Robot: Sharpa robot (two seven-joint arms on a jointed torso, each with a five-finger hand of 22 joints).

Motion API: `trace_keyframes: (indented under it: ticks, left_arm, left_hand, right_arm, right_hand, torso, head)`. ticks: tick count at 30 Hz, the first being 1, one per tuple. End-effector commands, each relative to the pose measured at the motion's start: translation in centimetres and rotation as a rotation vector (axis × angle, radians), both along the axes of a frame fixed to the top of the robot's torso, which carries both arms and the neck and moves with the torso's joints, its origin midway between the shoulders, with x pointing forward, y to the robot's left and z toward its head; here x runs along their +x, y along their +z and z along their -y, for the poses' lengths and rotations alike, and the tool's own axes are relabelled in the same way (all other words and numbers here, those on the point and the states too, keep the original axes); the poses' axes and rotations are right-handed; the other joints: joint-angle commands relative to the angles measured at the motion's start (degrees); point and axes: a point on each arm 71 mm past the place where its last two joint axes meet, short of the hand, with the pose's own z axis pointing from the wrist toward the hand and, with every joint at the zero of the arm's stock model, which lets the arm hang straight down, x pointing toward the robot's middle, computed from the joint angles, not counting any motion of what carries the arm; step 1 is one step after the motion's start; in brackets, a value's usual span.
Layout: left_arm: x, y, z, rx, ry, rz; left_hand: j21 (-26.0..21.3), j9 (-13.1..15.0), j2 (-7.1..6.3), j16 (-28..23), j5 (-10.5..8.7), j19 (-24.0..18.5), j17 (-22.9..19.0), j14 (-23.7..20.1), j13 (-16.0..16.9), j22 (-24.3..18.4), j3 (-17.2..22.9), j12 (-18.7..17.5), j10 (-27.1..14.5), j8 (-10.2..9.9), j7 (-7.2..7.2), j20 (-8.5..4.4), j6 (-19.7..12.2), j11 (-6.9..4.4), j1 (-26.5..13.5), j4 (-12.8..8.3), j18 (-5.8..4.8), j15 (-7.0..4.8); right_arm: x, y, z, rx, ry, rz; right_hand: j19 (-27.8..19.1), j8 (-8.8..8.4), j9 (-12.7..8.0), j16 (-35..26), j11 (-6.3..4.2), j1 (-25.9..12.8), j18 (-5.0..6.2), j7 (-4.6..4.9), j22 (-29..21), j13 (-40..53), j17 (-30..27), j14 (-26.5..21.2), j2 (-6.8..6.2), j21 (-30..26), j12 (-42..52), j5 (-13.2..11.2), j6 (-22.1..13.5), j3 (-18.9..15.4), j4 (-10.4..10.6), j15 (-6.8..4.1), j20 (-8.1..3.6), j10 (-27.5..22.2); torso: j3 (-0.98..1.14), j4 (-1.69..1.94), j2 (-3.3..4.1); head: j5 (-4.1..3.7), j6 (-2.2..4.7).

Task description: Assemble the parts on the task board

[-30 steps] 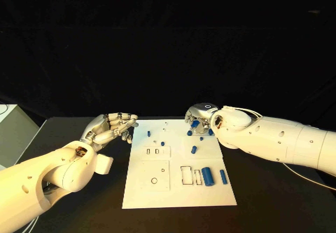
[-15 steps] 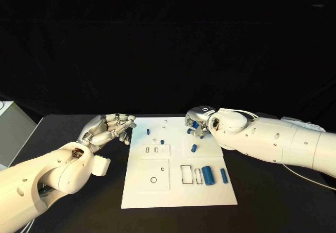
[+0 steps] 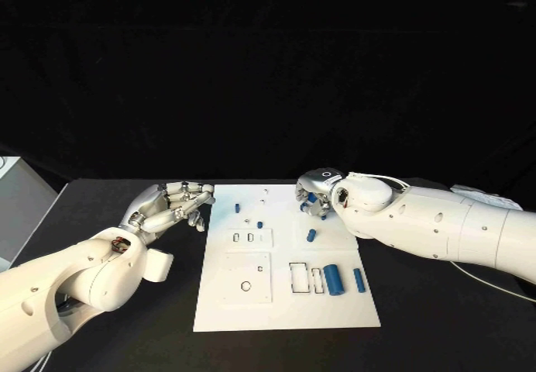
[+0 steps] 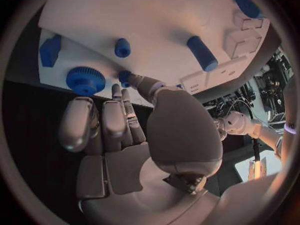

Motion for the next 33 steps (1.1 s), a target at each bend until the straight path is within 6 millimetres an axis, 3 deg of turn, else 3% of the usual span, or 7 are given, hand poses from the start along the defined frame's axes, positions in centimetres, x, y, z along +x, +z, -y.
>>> trace_keyframes:
  ticks: [1,7,15,26,33]
  left_arm:
    - [-0.1,0.1,0.2,-0.002,-0.023,0.006]
    - [-0.1,0.1,0.1,-0.002,-0.022,0.005]
    - [0.0,0.0,0.0,0.0,-0.018,0.004]
    - [0.1,0.0,0.0,-0.003,-0.019,0.001]
    - [0.1,-0.1,-0.1,-0.003,-0.015,0.0]
  left_hand:
    - [0.18,0.09,0.32,-0.22,0.13,-0.37,0.0,-0.23,0.06,0.08,0.06,0.4,-0.34,-0.23,-0.03,0.17,-0.38,-0.06,-0.5,-0.37,0.26,0.03]
    - [0.33,0.1,0.44,-0.11,0.13,-0.44,0.14,-0.16,0.11,0.17,0.13,0.46,-0.45,-0.24,0.03,0.21,-0.45,-0.02,-0.5,-0.36,0.27,0.06]
    - [0.33,0.1,0.44,-0.11,0.13,-0.44,0.14,-0.16,0.11,0.17,0.13,0.46,-0.45,-0.24,0.03,0.21,-0.45,-0.02,-0.5,-0.36,0.27,0.06]
    - [0.48,0.12,0.55,-0.01,0.13,-0.51,0.24,-0.1,0.16,0.26,0.22,0.52,-0.51,-0.25,0.06,0.24,-0.49,0.01,-0.46,-0.38,0.27,0.09]
    - [0.62,0.14,0.64,-0.08,0.13,-0.57,0.13,-0.18,0.2,0.35,0.3,0.58,-0.6,-0.26,0.08,0.26,-0.53,0.03,-0.41,-0.42,0.28,0.11]
  right_arm:
    - [0.0,-0.1,0.1,-0.021,-0.006,0.001]
    - [0.0,-0.1,0.1,-0.021,-0.004,0.001]
    - [-0.1,0.1,-0.1,-0.008,0.004,0.022]
    - [-0.3,1.1,-0.9,0.06,0.011,0.149]
    - [-0.3,1.8,-2.1,0.09,0.016,0.201]
  right_hand:
    - [1.98,0.05,0.21,0.39,-0.09,0.09,-0.5,0.01,0.12,0.12,-0.09,0.57,0.8,0.32,0.18,0.19,0.79,0.07,0.21,0.47,0.39,0.66]
    - [1.87,0.94,1.04,0.85,-0.64,0.41,-0.44,-0.62,0.56,0.36,-0.37,0.37,2.14,0.62,0.45,0.92,2.71,1.97,0.47,0.07,0.27,2.95]
    - [1.82,1.71,2.21,1.4,-1.78,1.17,-0.47,-1.35,1.39,1.1,-0.55,0.28,3.17,1.16,1.21,-0.03,3.92,3.91,-0.27,-0.81,-0.39,7.64]
    - [1.87,2.05,2.92,1.99,-2.02,1.83,-0.64,-1.45,2.38,1.48,-0.03,0.38,3.98,1.82,0.98,-1.24,4.35,4.82,-1.06,-1.03,-0.68,8.78]
    - [1.92,2.03,3.02,2.17,-2.0,1.67,-0.71,-1.39,2.77,1.53,0.2,0.43,3.95,2.09,0.88,-1.64,4.3,4.85,-1.08,-1.02,-0.69,8.89]
  torso:
    - [-0.09,0.05,0.33]
    - [-0.14,0.0,0.66]
    - [-0.23,0.27,0.92]
    - [-0.28,0.36,1.25]
    - [-0.44,0.44,1.32]
  head:
    - [-0.16,0.09]
    - [-0.17,-0.1]
    - [-0.41,0.06]
    - [-0.3,0.64]
    - [-0.43,1.11]
